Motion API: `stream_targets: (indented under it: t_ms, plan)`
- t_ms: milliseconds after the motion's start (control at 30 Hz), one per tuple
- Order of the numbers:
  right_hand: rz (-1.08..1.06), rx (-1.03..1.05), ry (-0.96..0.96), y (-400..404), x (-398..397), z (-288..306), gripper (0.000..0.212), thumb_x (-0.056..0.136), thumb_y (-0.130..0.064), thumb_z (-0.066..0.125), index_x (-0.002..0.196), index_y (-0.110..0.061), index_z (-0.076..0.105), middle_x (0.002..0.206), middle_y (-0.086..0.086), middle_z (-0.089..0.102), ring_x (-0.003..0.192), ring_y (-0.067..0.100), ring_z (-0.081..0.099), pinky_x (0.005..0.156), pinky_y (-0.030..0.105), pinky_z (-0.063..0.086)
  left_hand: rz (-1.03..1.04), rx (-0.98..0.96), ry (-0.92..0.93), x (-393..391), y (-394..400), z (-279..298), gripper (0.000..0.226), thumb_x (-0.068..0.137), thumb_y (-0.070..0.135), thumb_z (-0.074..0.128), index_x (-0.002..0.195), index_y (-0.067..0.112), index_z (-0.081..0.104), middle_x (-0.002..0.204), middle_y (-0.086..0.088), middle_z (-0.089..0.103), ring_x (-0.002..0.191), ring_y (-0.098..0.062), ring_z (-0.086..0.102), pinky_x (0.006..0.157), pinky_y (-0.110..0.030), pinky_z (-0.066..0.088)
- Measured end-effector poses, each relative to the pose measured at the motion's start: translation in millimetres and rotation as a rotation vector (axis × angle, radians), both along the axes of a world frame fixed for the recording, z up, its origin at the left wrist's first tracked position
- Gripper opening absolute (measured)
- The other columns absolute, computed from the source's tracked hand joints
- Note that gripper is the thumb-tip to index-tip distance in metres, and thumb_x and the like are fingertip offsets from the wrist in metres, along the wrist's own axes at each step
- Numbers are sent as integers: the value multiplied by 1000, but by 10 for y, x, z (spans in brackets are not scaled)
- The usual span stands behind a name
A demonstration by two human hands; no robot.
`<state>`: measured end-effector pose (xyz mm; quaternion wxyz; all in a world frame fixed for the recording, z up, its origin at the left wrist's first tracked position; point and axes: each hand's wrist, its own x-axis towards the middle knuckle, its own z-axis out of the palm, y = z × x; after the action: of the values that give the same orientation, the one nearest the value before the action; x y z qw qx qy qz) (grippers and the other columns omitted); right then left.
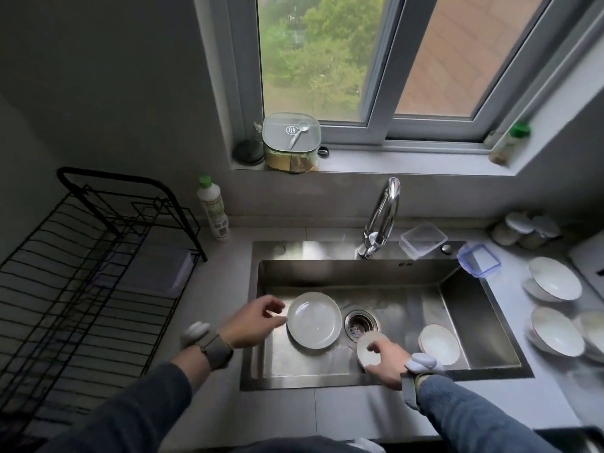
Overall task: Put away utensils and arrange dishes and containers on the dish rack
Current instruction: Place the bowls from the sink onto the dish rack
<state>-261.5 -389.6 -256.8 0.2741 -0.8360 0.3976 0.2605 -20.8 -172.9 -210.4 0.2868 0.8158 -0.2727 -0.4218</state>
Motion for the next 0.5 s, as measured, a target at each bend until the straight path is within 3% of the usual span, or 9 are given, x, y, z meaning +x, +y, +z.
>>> stream_targets:
  t_ms: [100, 167, 300, 500]
  plan:
    - [-39, 59, 75, -5, -256, -77, 56, 80, -40, 64, 134, -26, 55, 132, -7, 63, 120, 14, 60, 101, 24, 45, -411, 181, -64, -510, -298, -177, 51, 92, 48, 65, 137, 25, 56, 132, 4, 55, 116, -16, 58, 102, -29, 45]
    - [-56, 78, 91, -21, -377, -111, 52, 79, -38, 65, 129, -25, 60, 123, -9, 68, 113, 12, 64, 97, 24, 48, -508, 198, -118, -808, -447, -334, 54, 91, 48, 64, 138, 23, 56, 139, -1, 54, 123, -21, 55, 102, -29, 43]
    - [-80, 79, 99, -110, -607, -73, 44, 80, -34, 64, 123, -25, 63, 122, -7, 68, 111, 13, 64, 96, 22, 47, -528, 273, -39, -1160, -788, -562, 58, 89, 48, 62, 138, 20, 56, 140, -4, 58, 127, -23, 55, 103, -30, 44]
    - [-133, 44, 115, -705, -1041, -39, 45, 80, -33, 61, 125, -29, 60, 128, -9, 64, 115, 13, 61, 95, 24, 46, -307, 316, -17, -1422, -1393, -804, 50, 86, 37, 65, 133, 20, 60, 137, -1, 61, 125, -21, 58, 103, -28, 46]
